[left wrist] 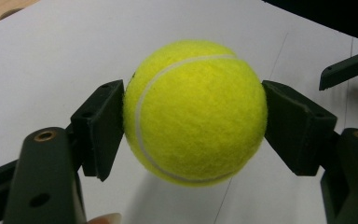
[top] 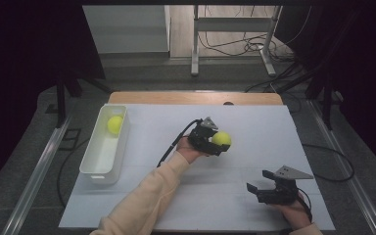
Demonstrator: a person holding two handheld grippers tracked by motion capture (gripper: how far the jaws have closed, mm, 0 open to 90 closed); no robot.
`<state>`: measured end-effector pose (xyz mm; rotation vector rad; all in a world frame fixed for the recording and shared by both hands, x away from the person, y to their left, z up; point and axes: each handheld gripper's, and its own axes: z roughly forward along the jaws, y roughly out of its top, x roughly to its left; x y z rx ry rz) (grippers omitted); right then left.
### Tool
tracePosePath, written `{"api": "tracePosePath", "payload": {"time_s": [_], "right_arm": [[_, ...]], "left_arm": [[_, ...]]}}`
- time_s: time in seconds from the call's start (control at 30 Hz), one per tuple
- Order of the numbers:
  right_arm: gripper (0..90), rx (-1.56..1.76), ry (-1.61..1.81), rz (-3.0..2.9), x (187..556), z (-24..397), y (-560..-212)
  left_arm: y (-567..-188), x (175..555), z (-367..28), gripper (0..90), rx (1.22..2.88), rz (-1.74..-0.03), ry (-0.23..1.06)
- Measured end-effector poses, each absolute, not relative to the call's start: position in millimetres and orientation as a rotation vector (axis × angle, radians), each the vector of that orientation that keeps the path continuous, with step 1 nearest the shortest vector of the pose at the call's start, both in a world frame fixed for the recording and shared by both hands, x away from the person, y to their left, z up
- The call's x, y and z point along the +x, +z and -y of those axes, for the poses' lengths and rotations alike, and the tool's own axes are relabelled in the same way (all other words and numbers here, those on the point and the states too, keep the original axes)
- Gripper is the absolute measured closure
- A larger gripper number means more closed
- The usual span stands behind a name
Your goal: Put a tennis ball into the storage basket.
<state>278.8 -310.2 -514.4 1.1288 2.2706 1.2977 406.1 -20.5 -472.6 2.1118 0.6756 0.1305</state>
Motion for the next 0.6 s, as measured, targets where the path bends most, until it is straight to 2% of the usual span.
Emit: {"api": "tracePosePath", "payload": {"time_s": [0.6], "right_arm": [[14.6, 1.139, 1.274, -2.279, 279, 310, -516]], "left_arm": [[-476, 404, 10, 26.0, 2.123, -0.687, 0.142]]}}
